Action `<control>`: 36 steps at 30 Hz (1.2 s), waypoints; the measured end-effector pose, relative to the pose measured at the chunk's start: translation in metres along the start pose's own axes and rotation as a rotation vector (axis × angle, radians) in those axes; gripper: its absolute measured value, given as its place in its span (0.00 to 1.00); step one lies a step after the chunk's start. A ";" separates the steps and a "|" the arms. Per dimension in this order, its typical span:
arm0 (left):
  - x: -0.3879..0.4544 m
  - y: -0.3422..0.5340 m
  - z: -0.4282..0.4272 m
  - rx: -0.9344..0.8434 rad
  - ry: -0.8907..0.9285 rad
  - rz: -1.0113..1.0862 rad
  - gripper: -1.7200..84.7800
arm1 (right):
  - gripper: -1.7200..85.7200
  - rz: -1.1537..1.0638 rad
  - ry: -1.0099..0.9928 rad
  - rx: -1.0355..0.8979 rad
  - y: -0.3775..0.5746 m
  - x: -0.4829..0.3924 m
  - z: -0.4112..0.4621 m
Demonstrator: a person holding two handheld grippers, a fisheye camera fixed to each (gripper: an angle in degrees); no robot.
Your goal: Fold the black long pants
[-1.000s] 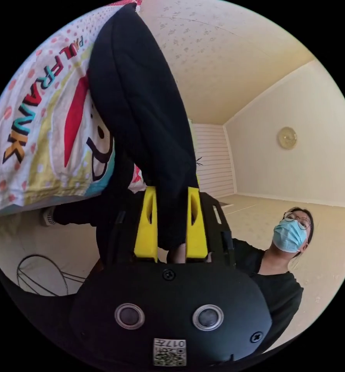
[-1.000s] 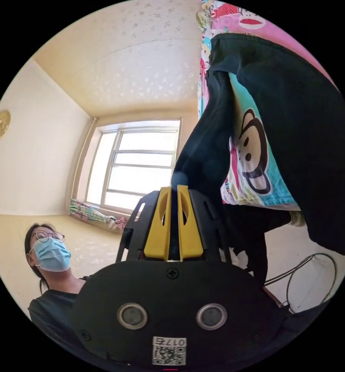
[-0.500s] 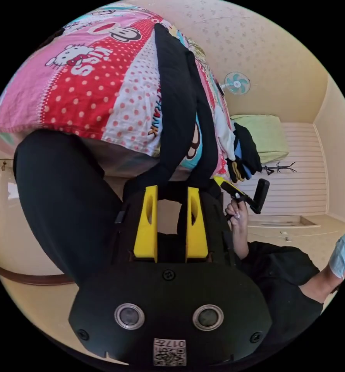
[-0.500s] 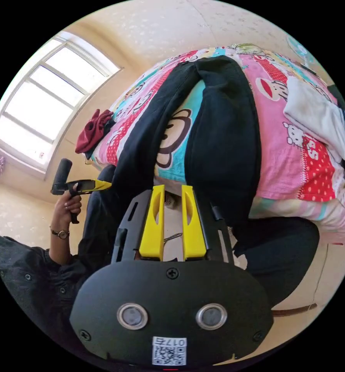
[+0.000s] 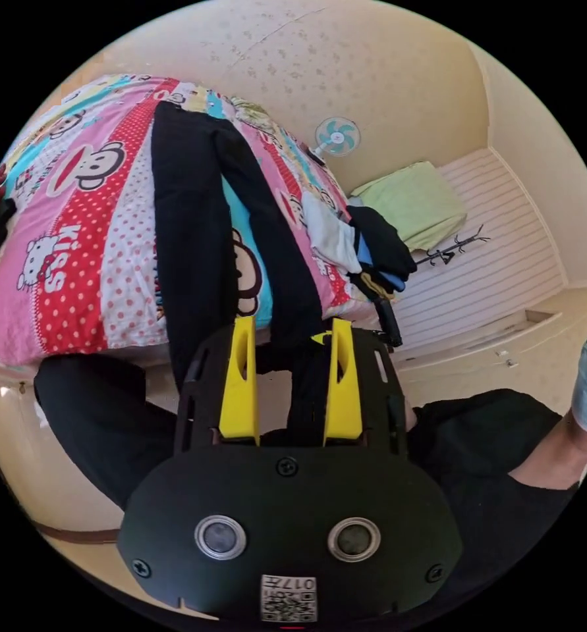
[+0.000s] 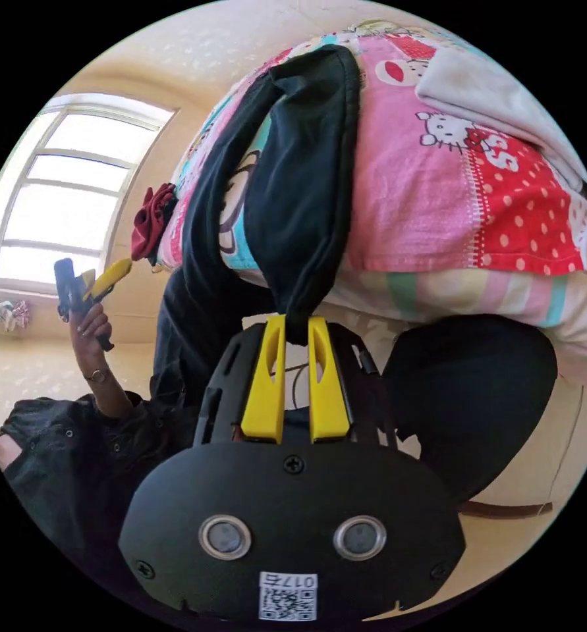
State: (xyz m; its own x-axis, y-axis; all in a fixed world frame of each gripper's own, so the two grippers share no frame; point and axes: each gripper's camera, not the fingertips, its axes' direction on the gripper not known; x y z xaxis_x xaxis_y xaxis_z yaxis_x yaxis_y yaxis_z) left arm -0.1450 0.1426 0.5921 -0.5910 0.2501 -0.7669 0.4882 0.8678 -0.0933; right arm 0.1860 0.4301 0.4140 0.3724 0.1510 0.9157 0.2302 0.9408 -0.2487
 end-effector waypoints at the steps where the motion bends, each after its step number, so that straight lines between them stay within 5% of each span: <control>1: 0.011 -0.007 0.010 -0.041 0.051 0.024 0.22 | 0.07 -0.070 -0.011 0.046 0.008 -0.023 -0.016; 9: 0.068 -0.090 0.086 -0.355 0.274 0.160 0.26 | 0.05 -0.502 0.103 0.145 0.020 -0.149 -0.029; 14: 0.056 -0.114 0.145 -0.554 0.245 0.131 0.15 | 0.06 -0.623 0.114 0.093 0.020 -0.167 0.007; 22: 0.021 -0.094 0.097 -0.294 0.383 0.070 0.05 | 0.11 -0.887 0.026 -0.180 -0.032 -0.133 -0.017; 31: -0.017 -0.101 0.036 -0.147 0.511 -0.036 0.06 | 0.20 -0.072 0.157 0.152 -0.389 -0.008 -0.022; 36: -0.021 -0.115 0.013 -0.108 0.528 -0.060 0.06 | 0.17 0.156 0.384 0.229 -0.476 0.011 0.034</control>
State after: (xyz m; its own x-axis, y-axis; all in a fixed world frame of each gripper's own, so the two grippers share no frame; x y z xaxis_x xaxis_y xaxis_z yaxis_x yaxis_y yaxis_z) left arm -0.1804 0.0319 0.6103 -0.8718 0.3564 -0.3360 0.3913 0.9194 -0.0403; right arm 0.0504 -0.0056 0.5534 0.7026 0.2133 0.6789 -0.0430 0.9650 -0.2586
